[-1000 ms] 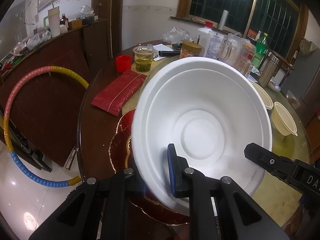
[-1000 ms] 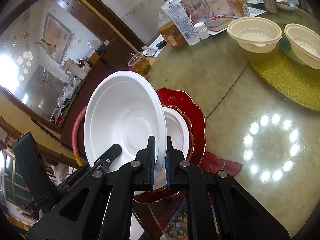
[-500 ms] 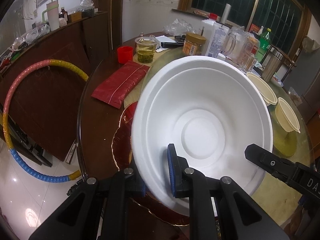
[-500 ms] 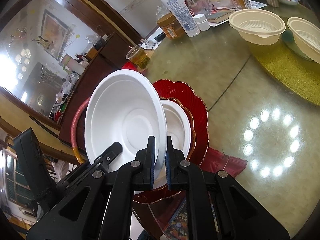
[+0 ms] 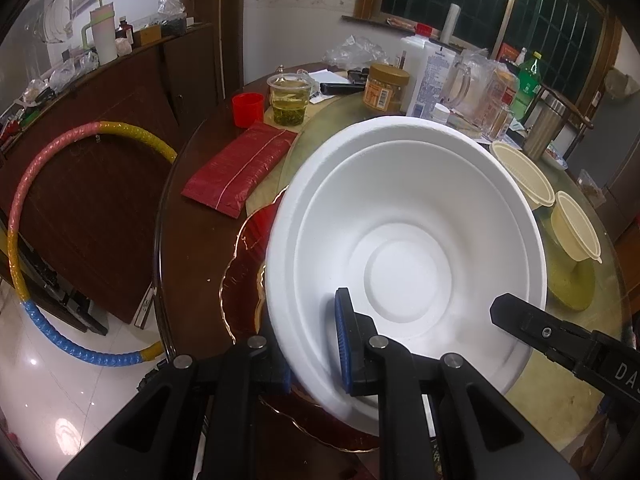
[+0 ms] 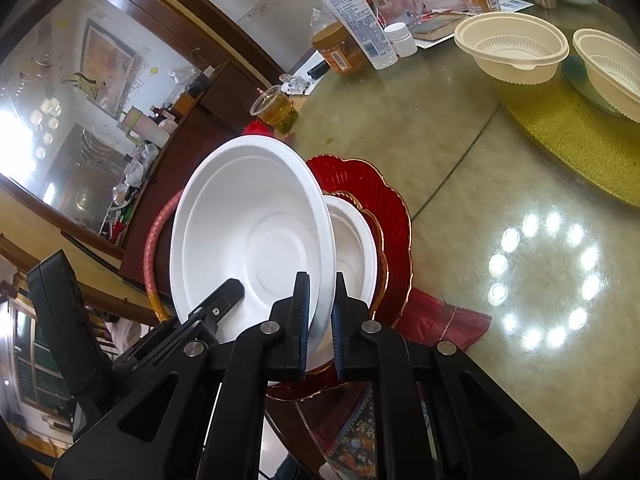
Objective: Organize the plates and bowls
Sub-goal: 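Lower the large white bowl into the stacked bowls and open the right gripper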
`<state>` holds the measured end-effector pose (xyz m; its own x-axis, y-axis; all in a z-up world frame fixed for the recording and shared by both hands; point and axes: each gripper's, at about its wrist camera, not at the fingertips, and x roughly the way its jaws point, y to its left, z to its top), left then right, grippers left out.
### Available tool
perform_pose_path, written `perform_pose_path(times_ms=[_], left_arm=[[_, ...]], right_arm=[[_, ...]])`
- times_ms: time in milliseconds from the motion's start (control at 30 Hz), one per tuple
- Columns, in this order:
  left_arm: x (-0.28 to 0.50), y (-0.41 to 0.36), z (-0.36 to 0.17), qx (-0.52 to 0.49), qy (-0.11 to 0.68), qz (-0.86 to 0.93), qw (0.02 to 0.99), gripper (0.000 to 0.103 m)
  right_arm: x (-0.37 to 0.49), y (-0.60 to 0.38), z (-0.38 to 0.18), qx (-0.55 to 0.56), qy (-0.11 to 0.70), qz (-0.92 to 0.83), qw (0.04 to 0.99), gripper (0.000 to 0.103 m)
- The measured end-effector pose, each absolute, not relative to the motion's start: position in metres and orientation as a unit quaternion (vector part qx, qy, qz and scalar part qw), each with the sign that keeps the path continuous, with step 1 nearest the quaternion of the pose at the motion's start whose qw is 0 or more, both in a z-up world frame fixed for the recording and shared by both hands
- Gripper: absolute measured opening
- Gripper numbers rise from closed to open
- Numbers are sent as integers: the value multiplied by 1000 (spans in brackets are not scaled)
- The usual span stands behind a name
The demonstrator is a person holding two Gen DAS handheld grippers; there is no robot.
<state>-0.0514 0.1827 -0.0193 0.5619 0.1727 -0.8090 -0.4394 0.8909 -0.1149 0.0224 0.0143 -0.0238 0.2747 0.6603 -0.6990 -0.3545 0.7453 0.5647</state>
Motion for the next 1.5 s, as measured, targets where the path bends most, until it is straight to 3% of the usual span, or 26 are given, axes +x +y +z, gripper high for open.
perform_pose_path(times_ms=[1500], left_arm=[[-51,184,-21,-145,447,192,862,19]], right_arm=[[18,15,-12,126,503,334,787,14]])
